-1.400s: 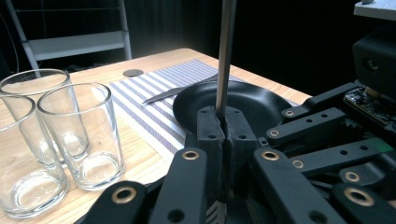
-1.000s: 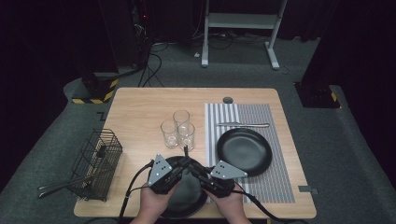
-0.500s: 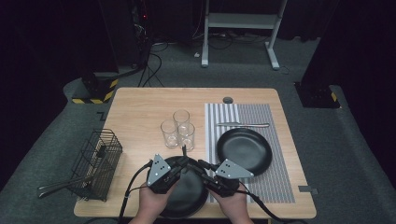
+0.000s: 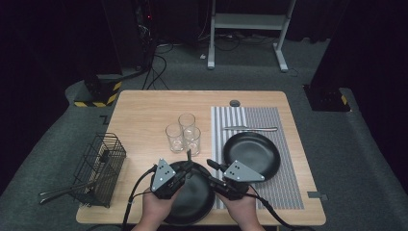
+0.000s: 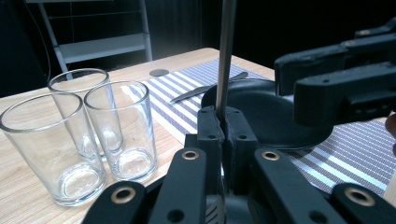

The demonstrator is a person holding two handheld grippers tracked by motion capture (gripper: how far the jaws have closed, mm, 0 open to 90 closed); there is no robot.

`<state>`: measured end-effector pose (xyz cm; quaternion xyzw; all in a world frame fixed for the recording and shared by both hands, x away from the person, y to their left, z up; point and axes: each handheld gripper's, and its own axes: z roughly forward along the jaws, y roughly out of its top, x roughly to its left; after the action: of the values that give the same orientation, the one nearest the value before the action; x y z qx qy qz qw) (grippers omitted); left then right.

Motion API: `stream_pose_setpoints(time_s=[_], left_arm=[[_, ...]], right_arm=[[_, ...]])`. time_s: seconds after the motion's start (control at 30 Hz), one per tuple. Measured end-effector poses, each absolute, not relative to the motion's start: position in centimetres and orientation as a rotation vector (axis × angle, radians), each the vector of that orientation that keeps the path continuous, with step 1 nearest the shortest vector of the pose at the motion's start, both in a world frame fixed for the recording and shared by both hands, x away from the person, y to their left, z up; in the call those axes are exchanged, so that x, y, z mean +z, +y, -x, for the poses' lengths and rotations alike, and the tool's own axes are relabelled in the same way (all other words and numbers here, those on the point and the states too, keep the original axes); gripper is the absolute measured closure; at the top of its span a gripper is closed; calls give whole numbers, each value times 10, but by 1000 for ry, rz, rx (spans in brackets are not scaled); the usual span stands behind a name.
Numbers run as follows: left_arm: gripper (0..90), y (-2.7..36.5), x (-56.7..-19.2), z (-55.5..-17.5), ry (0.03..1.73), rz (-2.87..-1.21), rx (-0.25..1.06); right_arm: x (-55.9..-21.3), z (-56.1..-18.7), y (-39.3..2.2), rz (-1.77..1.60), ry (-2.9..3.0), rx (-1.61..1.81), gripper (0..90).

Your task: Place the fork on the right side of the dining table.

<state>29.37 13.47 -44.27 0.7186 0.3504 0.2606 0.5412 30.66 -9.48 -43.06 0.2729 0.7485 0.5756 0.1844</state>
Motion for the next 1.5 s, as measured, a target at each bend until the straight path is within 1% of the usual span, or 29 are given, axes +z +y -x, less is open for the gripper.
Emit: stream_pose_setpoints(time_s=[0.47,0.77,1.13,1.4,1.5], left_arm=[[865,132,-443,-295,828,-1713,603],[865,130,-445,-296,827,-1730,599],[865,127,-446,-297,825,-1740,588],[865,122,-447,-297,810,-1754,582],[865,120,-448,-296,805,-1759,581]], right_arm=[[-415,-312,-93,-775,2103,1646,551],[-408,-315,-89,-758,2105,1645,540],[-404,-317,-85,-756,2106,1658,541],[-399,-319,-81,-746,2110,1666,562],[-397,-319,-77,-733,2111,1663,583]])
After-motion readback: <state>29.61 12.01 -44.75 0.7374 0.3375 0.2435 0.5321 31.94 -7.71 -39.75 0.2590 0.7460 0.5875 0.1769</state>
